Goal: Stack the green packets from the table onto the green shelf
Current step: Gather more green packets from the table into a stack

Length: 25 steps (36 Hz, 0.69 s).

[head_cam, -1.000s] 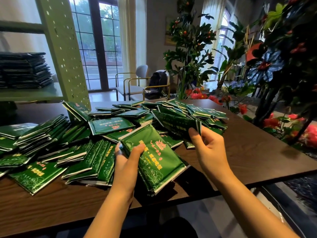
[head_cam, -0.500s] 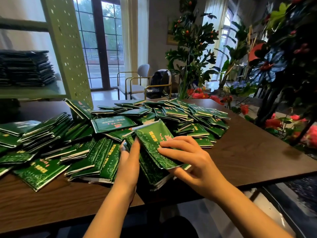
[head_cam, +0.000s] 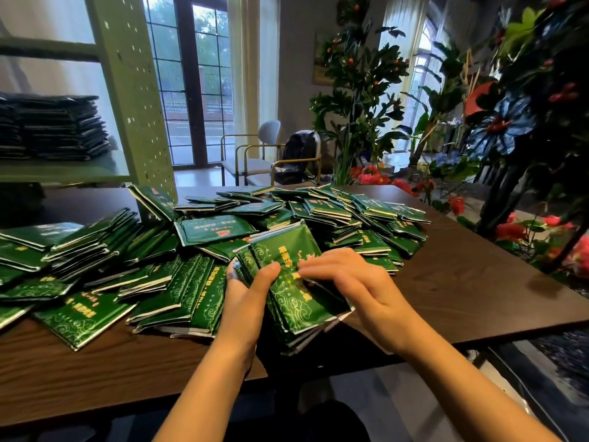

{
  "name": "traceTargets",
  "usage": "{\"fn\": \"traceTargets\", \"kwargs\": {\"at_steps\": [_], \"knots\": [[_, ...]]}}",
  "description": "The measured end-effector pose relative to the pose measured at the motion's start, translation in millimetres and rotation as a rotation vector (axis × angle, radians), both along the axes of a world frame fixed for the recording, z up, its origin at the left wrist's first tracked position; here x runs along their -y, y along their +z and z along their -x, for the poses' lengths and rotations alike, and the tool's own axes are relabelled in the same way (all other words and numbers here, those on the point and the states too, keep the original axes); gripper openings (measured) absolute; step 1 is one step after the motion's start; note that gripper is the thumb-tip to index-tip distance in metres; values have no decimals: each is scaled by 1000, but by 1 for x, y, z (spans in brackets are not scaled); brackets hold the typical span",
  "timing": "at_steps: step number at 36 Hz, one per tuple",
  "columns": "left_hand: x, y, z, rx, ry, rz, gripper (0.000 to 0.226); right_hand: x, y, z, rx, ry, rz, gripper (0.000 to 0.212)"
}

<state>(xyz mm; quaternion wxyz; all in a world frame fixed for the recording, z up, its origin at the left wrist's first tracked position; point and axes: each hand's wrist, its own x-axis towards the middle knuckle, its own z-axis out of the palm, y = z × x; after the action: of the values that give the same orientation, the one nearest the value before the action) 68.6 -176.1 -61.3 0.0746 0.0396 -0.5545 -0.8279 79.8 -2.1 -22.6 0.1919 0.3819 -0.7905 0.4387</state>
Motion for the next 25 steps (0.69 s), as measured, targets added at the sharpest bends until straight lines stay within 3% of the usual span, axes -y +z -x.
{"fn": "traceTargets", "kwargs": {"at_steps": [5,8,12,16,18,25], "knots": [[2,2,-5,54,28,-70,143,-3,-5,16,67,-252,237,34],[6,0,-5,91,22,-156,141,-10,-11,28,174,-414,107,28],[9,4,-7,132,15,-218,102,-17,-27,37,330,-553,-246,45],[8,17,-11,71,38,-184,46,-12,-30,33,424,-619,-399,62],[7,17,-12,49,22,-173,29,-8,-27,32,404,-629,-453,69],[5,21,-21,41,-127,-304,40,-4,-22,32,453,-544,-407,86]]}}
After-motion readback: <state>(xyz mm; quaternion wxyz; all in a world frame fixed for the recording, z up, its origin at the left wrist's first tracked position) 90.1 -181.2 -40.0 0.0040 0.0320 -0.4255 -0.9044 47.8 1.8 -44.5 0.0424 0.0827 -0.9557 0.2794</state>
